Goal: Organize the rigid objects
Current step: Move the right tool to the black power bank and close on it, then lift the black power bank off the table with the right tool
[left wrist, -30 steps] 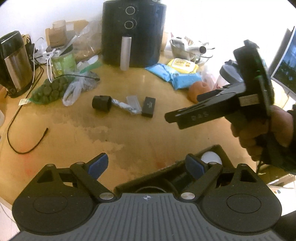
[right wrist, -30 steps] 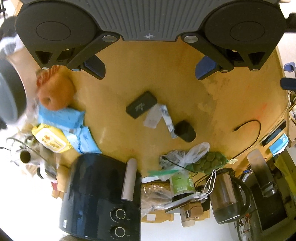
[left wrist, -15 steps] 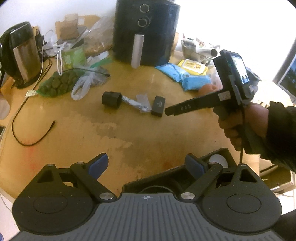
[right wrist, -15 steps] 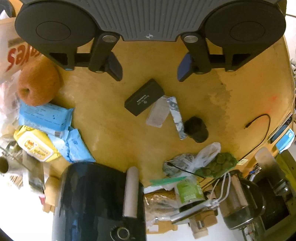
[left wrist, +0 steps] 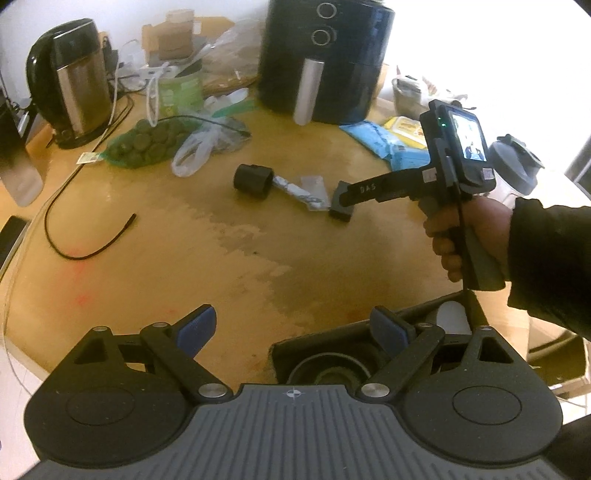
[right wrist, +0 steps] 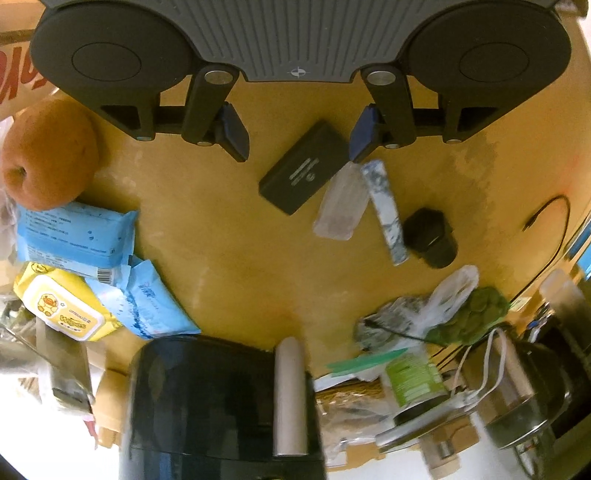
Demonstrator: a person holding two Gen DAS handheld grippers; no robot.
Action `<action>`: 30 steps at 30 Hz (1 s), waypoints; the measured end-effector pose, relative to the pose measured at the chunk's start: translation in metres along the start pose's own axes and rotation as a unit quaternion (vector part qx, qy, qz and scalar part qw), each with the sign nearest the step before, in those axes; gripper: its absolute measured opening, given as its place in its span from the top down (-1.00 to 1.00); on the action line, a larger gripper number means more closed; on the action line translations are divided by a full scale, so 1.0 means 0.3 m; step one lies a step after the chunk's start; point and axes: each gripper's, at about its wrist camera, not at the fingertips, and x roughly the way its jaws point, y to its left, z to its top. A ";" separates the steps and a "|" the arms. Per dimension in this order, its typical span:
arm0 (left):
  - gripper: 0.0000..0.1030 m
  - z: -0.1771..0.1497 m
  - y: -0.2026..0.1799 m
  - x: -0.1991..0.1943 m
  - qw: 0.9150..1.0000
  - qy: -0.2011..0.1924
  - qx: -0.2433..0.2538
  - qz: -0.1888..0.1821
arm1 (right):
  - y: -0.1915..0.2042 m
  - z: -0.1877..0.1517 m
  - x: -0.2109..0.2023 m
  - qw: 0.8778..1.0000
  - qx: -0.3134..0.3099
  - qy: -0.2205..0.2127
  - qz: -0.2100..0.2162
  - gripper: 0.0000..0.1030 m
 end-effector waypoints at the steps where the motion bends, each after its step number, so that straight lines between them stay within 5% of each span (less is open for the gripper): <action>1: -0.78 -0.002 0.007 -0.004 1.000 -0.001 -0.002 0.002 | -0.004 0.004 0.009 1.000 0.006 0.001 -0.001 -0.23; 13: -0.78 -0.032 0.072 -0.030 0.999 0.004 -0.027 0.024 | 0.013 0.039 0.083 0.999 0.024 -0.006 -0.028 -0.14; 18: -0.78 -0.031 0.088 -0.038 0.999 0.002 -0.029 0.027 | 0.059 0.034 0.104 0.998 -0.014 0.010 -0.064 0.26; 30: -0.78 -0.008 0.093 -0.023 1.000 -0.004 -0.017 0.019 | 0.053 0.029 0.089 0.997 -0.031 0.026 -0.066 0.35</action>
